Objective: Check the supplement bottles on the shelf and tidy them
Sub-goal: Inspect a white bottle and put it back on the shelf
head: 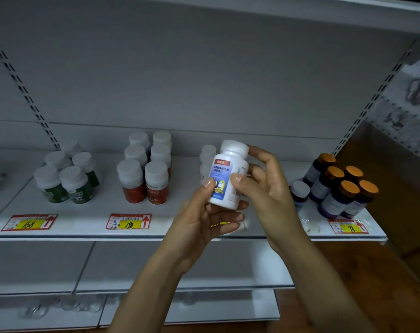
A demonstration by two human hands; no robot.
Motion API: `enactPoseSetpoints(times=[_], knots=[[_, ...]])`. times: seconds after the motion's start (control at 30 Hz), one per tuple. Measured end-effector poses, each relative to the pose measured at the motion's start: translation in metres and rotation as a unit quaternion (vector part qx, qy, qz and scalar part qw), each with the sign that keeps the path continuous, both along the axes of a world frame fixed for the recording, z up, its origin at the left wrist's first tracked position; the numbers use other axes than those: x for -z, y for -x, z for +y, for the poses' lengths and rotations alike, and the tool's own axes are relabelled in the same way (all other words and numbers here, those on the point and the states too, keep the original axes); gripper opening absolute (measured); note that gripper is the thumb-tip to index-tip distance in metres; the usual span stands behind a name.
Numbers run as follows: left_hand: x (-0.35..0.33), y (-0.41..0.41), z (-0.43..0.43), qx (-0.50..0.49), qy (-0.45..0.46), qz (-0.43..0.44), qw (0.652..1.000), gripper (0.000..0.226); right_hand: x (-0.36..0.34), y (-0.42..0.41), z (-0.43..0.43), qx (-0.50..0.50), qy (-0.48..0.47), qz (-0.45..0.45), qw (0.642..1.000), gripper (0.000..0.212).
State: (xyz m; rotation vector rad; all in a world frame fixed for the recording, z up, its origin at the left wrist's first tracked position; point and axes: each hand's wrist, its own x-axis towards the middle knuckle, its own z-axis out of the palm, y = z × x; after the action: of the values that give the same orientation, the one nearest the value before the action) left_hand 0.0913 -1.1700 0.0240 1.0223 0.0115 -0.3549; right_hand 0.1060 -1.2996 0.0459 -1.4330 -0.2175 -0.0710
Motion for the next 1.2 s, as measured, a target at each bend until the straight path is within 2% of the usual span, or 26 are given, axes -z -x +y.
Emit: enactPoseSetpoints(times=[0.13, 0.23, 0.37, 0.5, 0.6, 0.83, 1.03, 1.13, 1.2], knots=[[0.004, 0.001, -0.006, 0.001, -0.015, 0.0, 1.0, 0.036, 0.002, -0.002, -0.005, 0.013, -0.037, 0.034, 0.999, 0.041], [0.008, -0.001, -0.01, 0.003, -0.019, 0.001, 1.0, 0.044, 0.004, -0.003, -0.008, 0.027, -0.039, 0.067, 0.997, 0.042], [0.007, -0.002, -0.015, 0.02, 0.042, 0.035, 0.998, 0.057, 0.007, -0.007, -0.014, 0.04, -0.071, 0.092, 0.992, 0.037], [0.009, -0.002, -0.022, 0.01, 0.074, 0.045, 0.996, 0.039, 0.01, -0.011, -0.021, 0.048, -0.087, 0.098, 0.99, 0.039], [0.008, -0.005, -0.026, -0.023, 0.067, 0.043, 0.997, 0.032, 0.011, -0.008, -0.022, 0.061, -0.051, 0.053, 0.995, 0.043], [0.01, -0.007, -0.025, -0.046, 0.057, 0.024, 0.997, 0.041, 0.02, -0.001, -0.016, 0.075, -0.019, -0.006, 0.997, 0.047], [0.014, -0.007, -0.023, -0.054, 0.039, -0.01, 0.998, 0.034, 0.022, 0.005, -0.016, 0.057, -0.006, 0.001, 0.998, 0.05], [0.015, -0.006, -0.022, -0.106, -0.007, -0.052, 0.993, 0.033, 0.023, 0.007, -0.013, 0.042, 0.011, 0.021, 0.999, 0.05], [0.015, -0.005, -0.022, -0.144, -0.032, -0.079, 0.986, 0.04, 0.025, 0.01, -0.009, 0.043, 0.023, 0.033, 0.998, 0.047]])
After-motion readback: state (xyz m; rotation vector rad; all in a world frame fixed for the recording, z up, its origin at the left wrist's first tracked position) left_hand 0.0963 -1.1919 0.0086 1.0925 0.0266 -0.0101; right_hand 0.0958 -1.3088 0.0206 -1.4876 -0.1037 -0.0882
